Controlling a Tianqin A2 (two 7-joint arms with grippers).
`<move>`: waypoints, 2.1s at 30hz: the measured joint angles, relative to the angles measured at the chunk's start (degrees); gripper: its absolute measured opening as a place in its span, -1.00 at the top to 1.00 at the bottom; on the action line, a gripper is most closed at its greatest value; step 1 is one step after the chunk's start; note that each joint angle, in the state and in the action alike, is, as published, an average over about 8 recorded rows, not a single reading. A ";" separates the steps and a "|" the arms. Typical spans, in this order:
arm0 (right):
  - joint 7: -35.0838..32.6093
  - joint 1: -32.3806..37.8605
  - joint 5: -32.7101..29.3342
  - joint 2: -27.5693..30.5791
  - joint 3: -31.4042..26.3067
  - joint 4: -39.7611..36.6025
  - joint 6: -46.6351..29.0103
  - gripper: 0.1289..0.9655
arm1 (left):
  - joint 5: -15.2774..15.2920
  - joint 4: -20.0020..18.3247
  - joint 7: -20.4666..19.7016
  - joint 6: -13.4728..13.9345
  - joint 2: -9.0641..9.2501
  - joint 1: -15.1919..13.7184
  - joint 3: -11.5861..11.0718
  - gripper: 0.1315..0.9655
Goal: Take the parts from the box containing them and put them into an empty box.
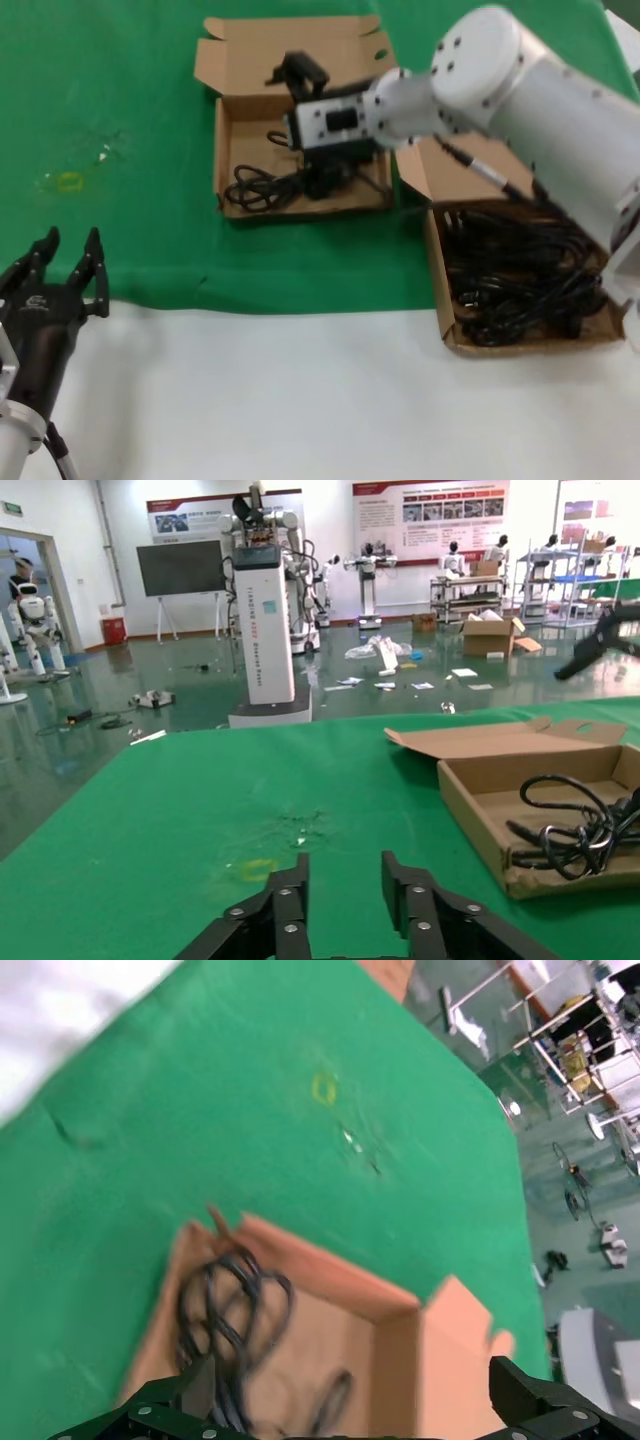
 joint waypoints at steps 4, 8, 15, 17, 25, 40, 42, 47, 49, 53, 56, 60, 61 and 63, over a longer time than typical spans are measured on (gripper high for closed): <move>1.51 -3.76 0.07 0.77 2.94 3.41 1.66 -0.99 | 0.00 0.00 0.00 0.00 0.00 0.00 0.00 0.58; 3.24 -8.05 0.14 1.64 6.30 7.30 3.55 -1.00 | 0.00 0.00 0.00 0.00 0.00 0.00 0.00 0.41; 6.39 -15.86 0.28 3.23 12.41 14.37 6.97 -1.00 | 0.00 0.00 0.00 0.00 0.00 0.00 0.00 0.13; 7.30 -18.14 0.32 3.69 14.19 16.44 7.98 -1.00 | 0.00 0.00 0.00 0.00 0.00 0.00 0.00 0.13; 10.96 -27.19 0.48 5.54 21.26 24.63 11.99 -1.00 | -0.01 0.00 0.00 0.00 0.00 0.00 0.00 -0.40; 17.73 -44.13 0.77 8.99 34.49 39.92 19.42 -1.00 | -0.01 0.00 0.03 0.00 0.00 0.00 0.00 -0.89; 18.63 -46.33 0.81 9.43 36.20 41.91 20.39 -1.00 | -0.01 0.00 0.03 0.00 0.00 0.00 0.00 -0.94; 20.93 -52.03 0.92 10.59 40.66 47.11 22.90 -1.00 | -0.01 0.00 0.03 0.00 0.00 0.00 0.00 -0.97; 21.84 -54.26 0.96 11.05 42.45 49.18 23.90 -1.00 | -0.01 0.00 0.03 0.00 0.00 0.00 0.00 -0.97; 23.64 -58.74 1.04 11.96 45.95 53.23 25.87 -1.00 | -0.01 0.00 0.02 0.00 0.00 0.00 0.00 -0.99; 24.99 -62.11 1.09 12.64 48.56 56.26 27.34 -1.00 | -0.01 0.00 0.02 0.00 0.00 0.00 0.00 -1.00; 26.81 -66.64 1.17 13.56 52.10 60.36 29.34 -1.00 | -0.01 0.00 0.02 0.00 0.00 0.00 0.00 -1.00; 27.28 -67.78 1.19 13.79 52.99 61.39 29.86 -1.00 | -0.01 0.00 0.02 0.00 0.00 0.00 0.00 -1.00; 28.18 -70.02 1.23 14.26 54.78 63.45 30.85 -1.00 | -0.01 0.00 0.02 0.00 0.00 0.00 0.00 -1.00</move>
